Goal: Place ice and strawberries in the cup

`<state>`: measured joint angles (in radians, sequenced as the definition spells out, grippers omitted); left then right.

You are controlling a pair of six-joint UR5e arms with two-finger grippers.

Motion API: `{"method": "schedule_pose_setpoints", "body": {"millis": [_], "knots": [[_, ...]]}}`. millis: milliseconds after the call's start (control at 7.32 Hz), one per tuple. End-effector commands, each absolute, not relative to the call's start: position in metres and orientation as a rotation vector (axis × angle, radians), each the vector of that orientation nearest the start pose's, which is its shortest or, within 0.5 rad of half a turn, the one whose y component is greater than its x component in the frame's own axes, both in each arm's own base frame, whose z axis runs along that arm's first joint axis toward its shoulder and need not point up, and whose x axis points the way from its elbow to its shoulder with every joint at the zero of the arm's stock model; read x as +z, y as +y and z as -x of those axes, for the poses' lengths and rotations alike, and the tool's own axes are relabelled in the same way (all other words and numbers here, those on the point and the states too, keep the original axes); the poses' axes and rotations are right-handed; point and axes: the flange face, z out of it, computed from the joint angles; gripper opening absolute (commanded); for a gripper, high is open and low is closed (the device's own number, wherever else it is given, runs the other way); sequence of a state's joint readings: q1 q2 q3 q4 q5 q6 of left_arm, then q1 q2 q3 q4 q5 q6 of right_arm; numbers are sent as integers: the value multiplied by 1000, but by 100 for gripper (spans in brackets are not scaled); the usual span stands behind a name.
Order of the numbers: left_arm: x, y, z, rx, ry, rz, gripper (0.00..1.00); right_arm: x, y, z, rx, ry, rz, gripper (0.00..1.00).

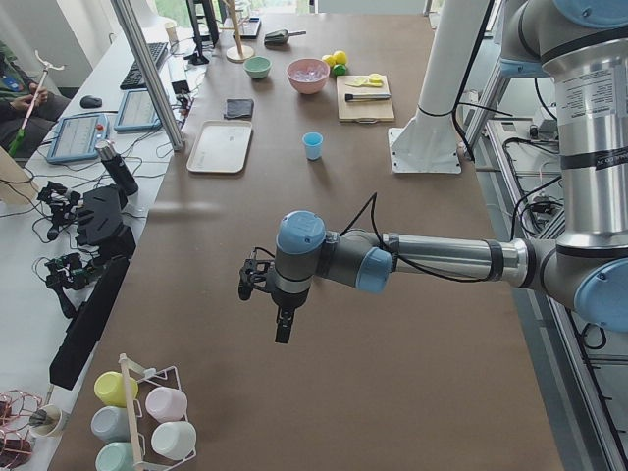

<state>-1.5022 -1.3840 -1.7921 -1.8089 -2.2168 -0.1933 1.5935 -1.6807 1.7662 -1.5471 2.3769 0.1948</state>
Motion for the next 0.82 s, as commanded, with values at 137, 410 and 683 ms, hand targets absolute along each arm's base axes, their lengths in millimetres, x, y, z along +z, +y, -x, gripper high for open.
{"method": "schedule_pose_setpoints", "body": {"millis": [137, 410, 683], "knots": [[622, -430, 36, -25, 793, -142, 98, 604, -448, -71, 159, -810, -36, 100], [627, -468, 32, -25, 793, -142, 98, 600, -454, -59, 130, -809, -36, 100], [621, -471, 33, -24, 795, -153, 98, 601, -453, -57, 127, -806, -32, 100]]}}
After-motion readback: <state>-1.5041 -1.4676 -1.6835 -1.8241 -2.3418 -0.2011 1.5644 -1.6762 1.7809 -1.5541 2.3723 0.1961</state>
